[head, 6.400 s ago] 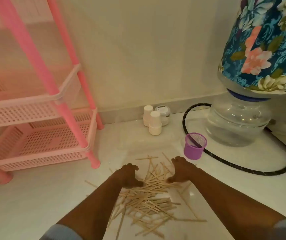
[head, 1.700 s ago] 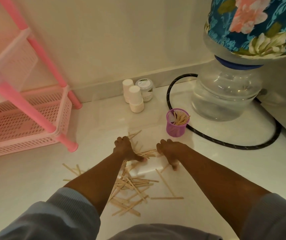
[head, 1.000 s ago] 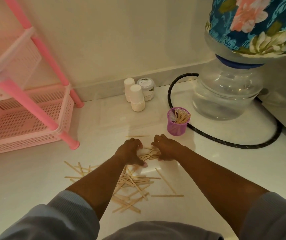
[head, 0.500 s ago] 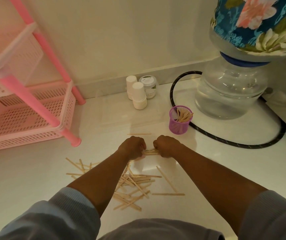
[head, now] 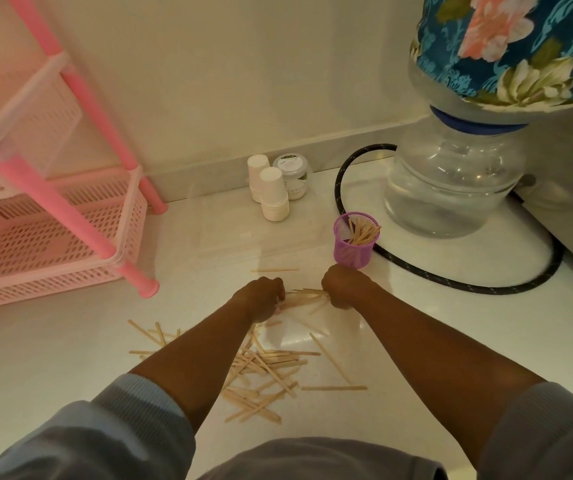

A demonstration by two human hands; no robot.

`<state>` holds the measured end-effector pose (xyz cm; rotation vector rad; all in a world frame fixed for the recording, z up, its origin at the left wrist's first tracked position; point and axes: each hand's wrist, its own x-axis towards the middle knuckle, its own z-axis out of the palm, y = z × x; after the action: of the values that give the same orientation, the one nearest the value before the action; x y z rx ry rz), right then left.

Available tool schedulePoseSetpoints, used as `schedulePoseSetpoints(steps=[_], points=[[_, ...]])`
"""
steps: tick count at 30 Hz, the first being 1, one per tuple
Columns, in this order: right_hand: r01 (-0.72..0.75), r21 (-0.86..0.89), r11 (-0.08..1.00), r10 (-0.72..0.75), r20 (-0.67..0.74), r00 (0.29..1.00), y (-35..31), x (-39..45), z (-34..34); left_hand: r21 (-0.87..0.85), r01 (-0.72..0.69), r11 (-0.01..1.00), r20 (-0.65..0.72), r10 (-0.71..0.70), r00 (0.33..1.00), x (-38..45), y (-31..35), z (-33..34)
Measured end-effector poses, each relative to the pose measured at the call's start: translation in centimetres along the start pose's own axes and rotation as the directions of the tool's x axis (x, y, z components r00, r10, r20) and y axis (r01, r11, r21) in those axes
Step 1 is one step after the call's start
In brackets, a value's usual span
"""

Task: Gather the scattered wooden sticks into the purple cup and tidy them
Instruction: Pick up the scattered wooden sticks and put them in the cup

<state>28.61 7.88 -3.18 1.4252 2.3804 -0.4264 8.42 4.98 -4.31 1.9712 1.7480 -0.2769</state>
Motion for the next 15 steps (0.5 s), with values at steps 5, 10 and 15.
schedulePoseSetpoints(steps=[5, 10, 15], points=[[-0.09, 0.148, 0.985, 0.092, -0.012, 0.996, 0.4, -0.1, -0.3, -0.027, 0.019, 0.999, -0.033, -0.02, 0.999, -0.3, 0.0, -0.1], [-0.098, 0.387, 0.917, 0.15, -0.105, 0.983, -0.1, -0.1, -1.6, -0.175, 0.006, 0.985, -0.13, -0.029, 0.991, -0.2, 0.3, -1.3], [-0.005, 0.646, 0.763, 0.243, -0.281, 0.929, -0.6, 0.0, -3.3, -0.431, -0.031, 0.902, -0.268, -0.095, 0.959, 0.4, 1.6, -3.4]])
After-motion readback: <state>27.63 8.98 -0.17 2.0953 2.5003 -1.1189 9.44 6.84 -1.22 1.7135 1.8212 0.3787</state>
